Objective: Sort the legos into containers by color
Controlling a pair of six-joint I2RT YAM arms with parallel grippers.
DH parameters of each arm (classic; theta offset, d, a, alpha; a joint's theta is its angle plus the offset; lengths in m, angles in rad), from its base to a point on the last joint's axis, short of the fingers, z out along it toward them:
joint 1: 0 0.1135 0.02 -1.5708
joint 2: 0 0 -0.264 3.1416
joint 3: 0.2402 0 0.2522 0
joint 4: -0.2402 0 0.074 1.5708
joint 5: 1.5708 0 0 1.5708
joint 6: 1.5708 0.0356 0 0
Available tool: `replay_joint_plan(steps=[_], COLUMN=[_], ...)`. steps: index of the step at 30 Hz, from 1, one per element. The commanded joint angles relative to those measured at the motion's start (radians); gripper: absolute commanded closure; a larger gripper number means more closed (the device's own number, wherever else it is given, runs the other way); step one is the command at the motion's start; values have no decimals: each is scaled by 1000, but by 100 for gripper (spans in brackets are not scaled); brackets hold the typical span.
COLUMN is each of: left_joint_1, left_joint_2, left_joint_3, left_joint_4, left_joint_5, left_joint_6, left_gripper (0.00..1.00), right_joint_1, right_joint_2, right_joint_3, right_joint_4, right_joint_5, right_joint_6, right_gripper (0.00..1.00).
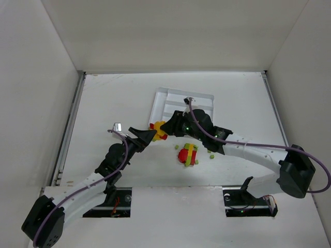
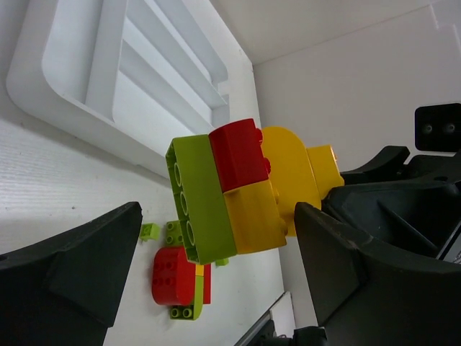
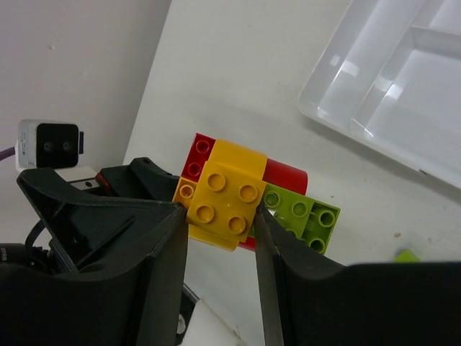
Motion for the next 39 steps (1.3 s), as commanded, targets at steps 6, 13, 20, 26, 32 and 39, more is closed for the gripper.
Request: replay_joint_plan(steps=[6,13,20,26,32,39], left_joint_1=[-14,-34,-74,-87,-91,-98], left_joint_2=[19,12,12,-2,-17,-1], left_joint_3=[41,41,32,29,33,32], left_joint_4=[107,116,151,159,159,153], left_joint_5=[-45,-83,-131,-157,-164,-164], left_joint_6=[0,-2,-2,-2,-2,-2], left_gripper=[17,24,35,50,62,73], right_joint_1=[2,2,-4,-4,-3,-4], right_joint_2=[16,22,51,54,71,68], right_joint_3=[-12,-36,-59,-59,-65,-67], right_joint_4=[134,171,243,265,268,263], right_joint_5=[-59,-69,-115,-115,-114,-108], right_joint_6=[54,87,158,181,195,180], right_gripper=[69,69,68,67,61,47])
